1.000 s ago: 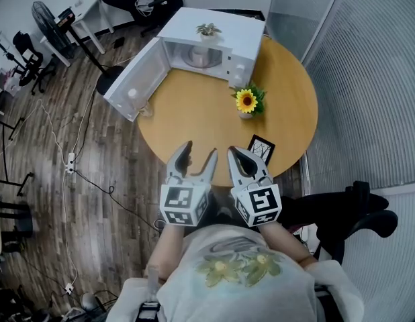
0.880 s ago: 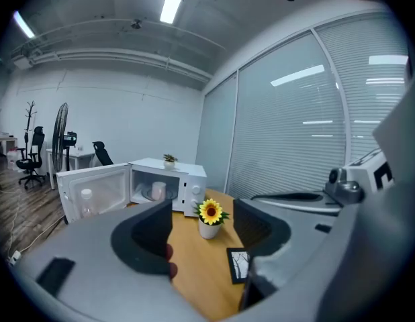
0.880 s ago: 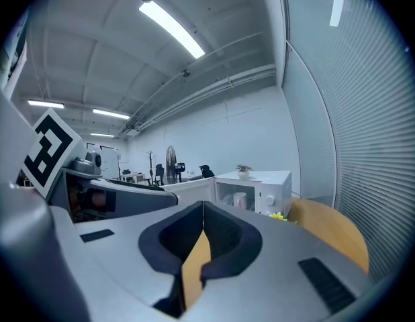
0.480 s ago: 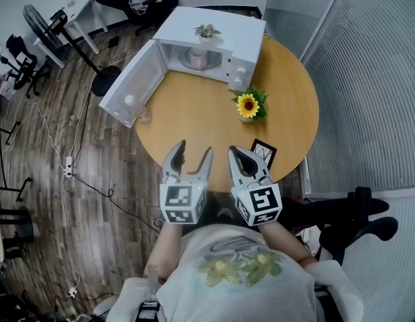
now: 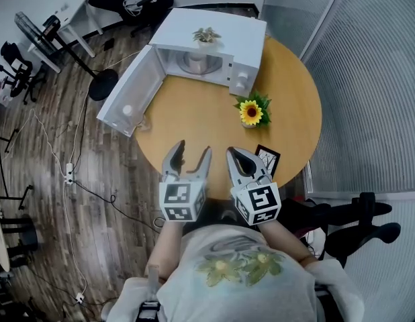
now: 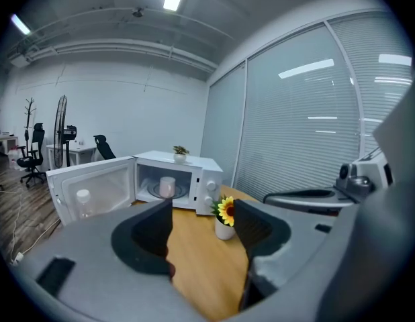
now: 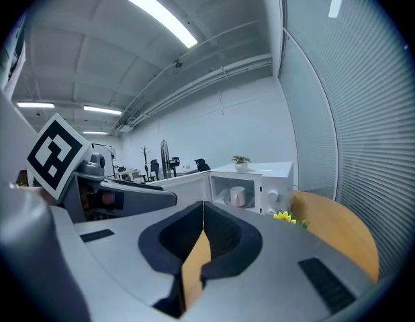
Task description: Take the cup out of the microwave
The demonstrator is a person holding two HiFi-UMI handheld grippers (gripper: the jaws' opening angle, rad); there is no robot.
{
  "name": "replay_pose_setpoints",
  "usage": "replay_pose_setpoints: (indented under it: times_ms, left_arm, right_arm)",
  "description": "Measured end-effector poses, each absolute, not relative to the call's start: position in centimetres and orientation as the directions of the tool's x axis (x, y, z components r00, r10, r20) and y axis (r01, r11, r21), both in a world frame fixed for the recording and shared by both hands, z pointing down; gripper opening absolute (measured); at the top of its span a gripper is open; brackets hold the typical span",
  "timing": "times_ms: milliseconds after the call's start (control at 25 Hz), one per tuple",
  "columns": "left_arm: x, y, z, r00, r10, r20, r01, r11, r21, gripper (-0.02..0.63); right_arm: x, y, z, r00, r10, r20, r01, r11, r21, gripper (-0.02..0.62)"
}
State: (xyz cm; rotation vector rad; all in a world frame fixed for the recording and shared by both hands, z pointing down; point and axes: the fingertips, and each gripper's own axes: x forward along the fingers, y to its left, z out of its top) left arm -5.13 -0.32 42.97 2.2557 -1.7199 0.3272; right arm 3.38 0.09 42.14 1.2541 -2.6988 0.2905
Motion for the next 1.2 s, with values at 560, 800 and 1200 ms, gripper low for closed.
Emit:
replay_pose_setpoints:
  times_ms: [560,800,1200]
  left_arm:
    - [-8.4,-7.7,45.5,0.271,-0.868,0.416,-0.962,-0.23,0.147,0.265]
    - [-9.2,-12.3,45.5,0.268,-0.86,0.434,-0.963,-0.232,0.137,0.265]
    - [-9.7,-19.0,46.0,0.292,-0.848,0.442,-0.956,-0.249,0.155,0.265]
  right_arm:
    - [1.0,-4.9,43.3,-0.616,-0.743,0.262,-0.784,0.61,-0.114,0.017]
    - [0.7,-7.0,43.9,-0.599,-0.751,0.278,-0.797,0.591,-0.119,0.018]
    - [-0.2,-10.4,44.4,-0.576,-0.761,0.298,-0.814,0.568,-0.121,0.018]
